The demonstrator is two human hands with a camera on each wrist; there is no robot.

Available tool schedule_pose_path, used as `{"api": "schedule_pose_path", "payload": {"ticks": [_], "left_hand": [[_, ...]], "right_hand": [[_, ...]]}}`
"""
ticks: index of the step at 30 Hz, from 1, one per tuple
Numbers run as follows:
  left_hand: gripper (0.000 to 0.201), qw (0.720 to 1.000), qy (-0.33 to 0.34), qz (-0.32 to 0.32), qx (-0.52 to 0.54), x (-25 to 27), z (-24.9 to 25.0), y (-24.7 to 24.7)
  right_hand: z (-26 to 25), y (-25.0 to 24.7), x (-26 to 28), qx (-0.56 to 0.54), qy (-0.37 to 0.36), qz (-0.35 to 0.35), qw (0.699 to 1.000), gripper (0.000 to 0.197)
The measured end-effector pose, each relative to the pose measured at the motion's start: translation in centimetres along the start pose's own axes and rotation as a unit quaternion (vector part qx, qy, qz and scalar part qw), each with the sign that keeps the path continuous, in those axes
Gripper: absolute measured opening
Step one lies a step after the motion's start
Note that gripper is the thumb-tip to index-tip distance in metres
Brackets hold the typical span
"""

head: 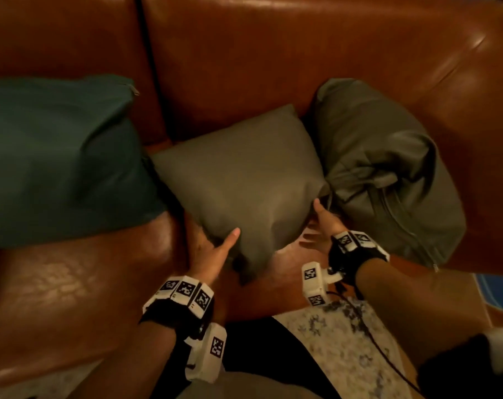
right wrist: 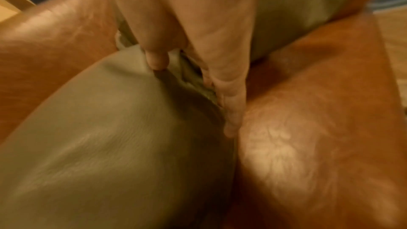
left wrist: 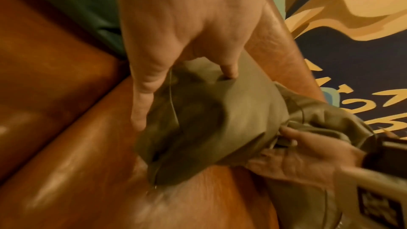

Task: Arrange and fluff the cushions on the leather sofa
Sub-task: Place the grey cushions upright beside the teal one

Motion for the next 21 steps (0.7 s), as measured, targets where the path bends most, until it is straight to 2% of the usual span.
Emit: {"api": "schedule_pose_path", "payload": {"ticks": [3,4,7,11,13,14,16,17,19,21], "left_hand": [[0.101,0.998,0.053,0.011,0.031,0.5,-0.1,2.2],[0.102,0.997,0.066,0.018,0.033,0.9,0.9,2.8],[0.124,0.995,0.089,0.032,0.039,1.7,3.2,3.9],[0.103,0.977,0.171,0.075,0.107,4.2,6.2,3.4],[0.094,0.970,0.201,0.063,0.121,5.5,7.5,2.9],[0.094,0.972,0.207,0.044,0.102,5.9,7.9,2.7],[0.104,0.980,0.196,0.028,-0.010,6.4,8.1,2.5],[0.106,0.980,0.183,0.031,-0.072,6.4,8.0,2.4],[0.096,0.977,0.177,0.052,-0.110,5.9,7.2,2.2],[0.082,0.976,0.182,0.071,-0.092,5.3,6.4,1.4]], "right_hand": [[0.1,1.8,-0.6,-0.054,-0.009,-0.049,0.997,0.071],[-0.2,2.2,-0.6,-0.044,-0.032,-0.047,0.997,0.070],[-1.8,2.7,0.3,-0.024,-0.097,-0.052,0.994,0.067],[-4.8,2.5,3.0,0.003,-0.176,-0.104,0.979,0.080],[-5.9,2.6,4.6,0.016,-0.223,-0.145,0.964,0.087],[-6.1,2.5,5.2,0.017,-0.245,-0.156,0.957,0.086],[-5.5,2.3,6.0,0.016,-0.279,-0.161,0.947,0.080],[-4.8,2.1,6.0,0.010,-0.282,-0.159,0.946,0.077],[-2.7,1.0,4.5,-0.035,-0.249,-0.132,0.959,0.074],[-0.4,-0.3,2.1,-0.117,-0.153,-0.076,0.978,0.056]]}}
Point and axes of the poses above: each hand's wrist, its own x-axis away from the middle knuckle, its own y-axis out of the palm, z = x × y, the point moved 3 cm from there along -x, towards the middle knuckle, and after that the axes turned 14 degrees about -z, right-handed, at the moved point
